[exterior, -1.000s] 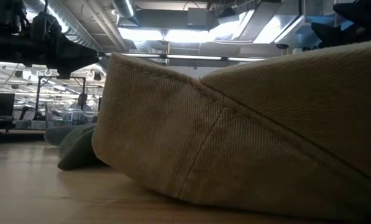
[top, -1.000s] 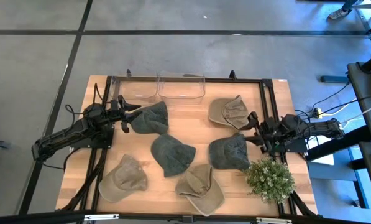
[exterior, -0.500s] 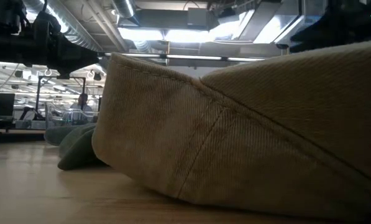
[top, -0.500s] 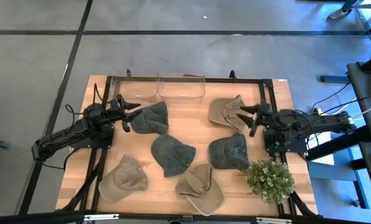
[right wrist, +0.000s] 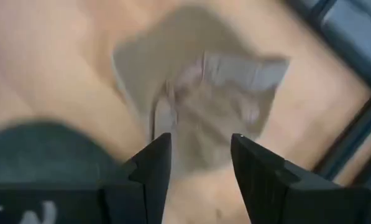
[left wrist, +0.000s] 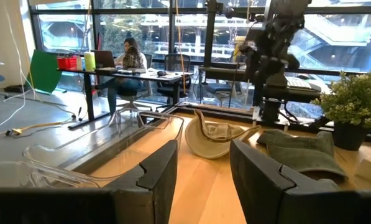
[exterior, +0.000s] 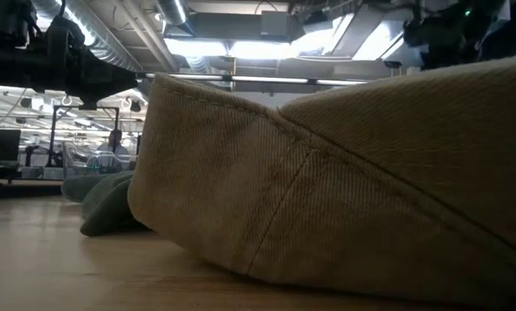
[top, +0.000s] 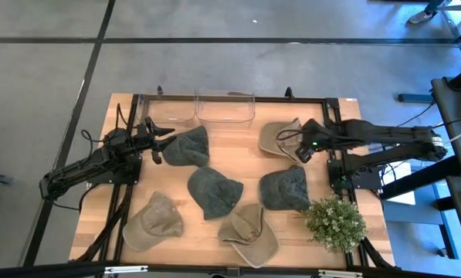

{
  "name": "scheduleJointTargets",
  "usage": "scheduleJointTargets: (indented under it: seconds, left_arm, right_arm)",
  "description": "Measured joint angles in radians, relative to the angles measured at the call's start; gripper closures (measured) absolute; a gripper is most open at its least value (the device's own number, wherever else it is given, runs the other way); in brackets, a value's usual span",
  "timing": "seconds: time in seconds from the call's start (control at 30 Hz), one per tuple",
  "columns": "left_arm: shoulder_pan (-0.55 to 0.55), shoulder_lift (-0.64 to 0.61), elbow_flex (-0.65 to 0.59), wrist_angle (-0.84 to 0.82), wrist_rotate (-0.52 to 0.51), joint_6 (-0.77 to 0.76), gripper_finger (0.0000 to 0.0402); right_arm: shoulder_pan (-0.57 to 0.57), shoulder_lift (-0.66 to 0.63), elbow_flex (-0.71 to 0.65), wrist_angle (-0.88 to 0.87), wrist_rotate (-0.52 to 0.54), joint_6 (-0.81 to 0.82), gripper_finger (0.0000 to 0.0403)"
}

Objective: Pick & Place hat
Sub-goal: Put the top brown cap into the right transparent bin

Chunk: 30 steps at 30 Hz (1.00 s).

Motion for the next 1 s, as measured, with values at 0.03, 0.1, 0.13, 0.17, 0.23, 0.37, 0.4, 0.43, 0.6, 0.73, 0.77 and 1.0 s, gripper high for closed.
scheduleJointTargets:
  seconds: [0.03,0.1,0.13,0.17,0.23,0.37,0.4,0.43,0.6,0.73,0.77,1.0]
  left_arm:
    - [0.0,0.0,0.0,0.0,0.0,0.0,0.0258]
    - [0.0,0.0,0.0,0.0,0.0,0.0,0.0258]
    - [0.0,0.0,0.0,-0.001,0.0,0.0,0.0258]
    - [0.0,0.0,0.0,-0.002,0.0,0.0,0.0258]
    - [0.0,0.0,0.0,-0.003,0.0,0.003,0.0258]
    - [0.0,0.0,0.0,-0.003,0.0,0.029,0.0258]
    - [0.0,0.0,0.0,-0.004,-0.001,0.033,0.0258]
    - [0.0,0.0,0.0,-0.005,-0.001,0.034,0.0258]
    - [0.0,0.0,0.0,-0.006,-0.001,0.034,0.0258]
    - [0.0,0.0,0.0,-0.006,-0.001,0.034,0.0258]
    - [0.0,0.0,0.0,-0.006,-0.001,0.034,0.0258]
    - [0.0,0.0,0.0,-0.006,-0.002,0.035,0.0258]
  right_arm:
    - [-0.012,0.026,-0.001,-0.013,-0.036,-0.016,0.0235]
    - [-0.038,0.076,-0.015,-0.024,-0.116,-0.047,0.0235]
    - [-0.052,0.098,-0.023,-0.037,-0.154,-0.05,0.0235]
    - [-0.067,0.12,-0.032,-0.05,-0.18,-0.05,0.0235]
    - [-0.088,0.152,-0.057,-0.06,-0.188,-0.079,0.0235]
    - [-0.124,0.189,-0.117,-0.042,-0.189,-0.169,0.0235]
    - [-0.134,0.195,-0.131,-0.031,-0.19,-0.193,0.0235]
    - [-0.143,0.201,-0.145,-0.025,-0.19,-0.223,0.0235]
    - [-0.156,0.242,-0.186,0.008,-0.199,-0.395,0.0235]
    - [-0.158,0.276,-0.184,0.01,-0.215,-0.395,0.0235]
    - [-0.158,0.285,-0.184,0.019,-0.218,-0.387,0.0235]
    - [-0.158,0.352,-0.16,0.085,-0.266,-0.402,0.0235]
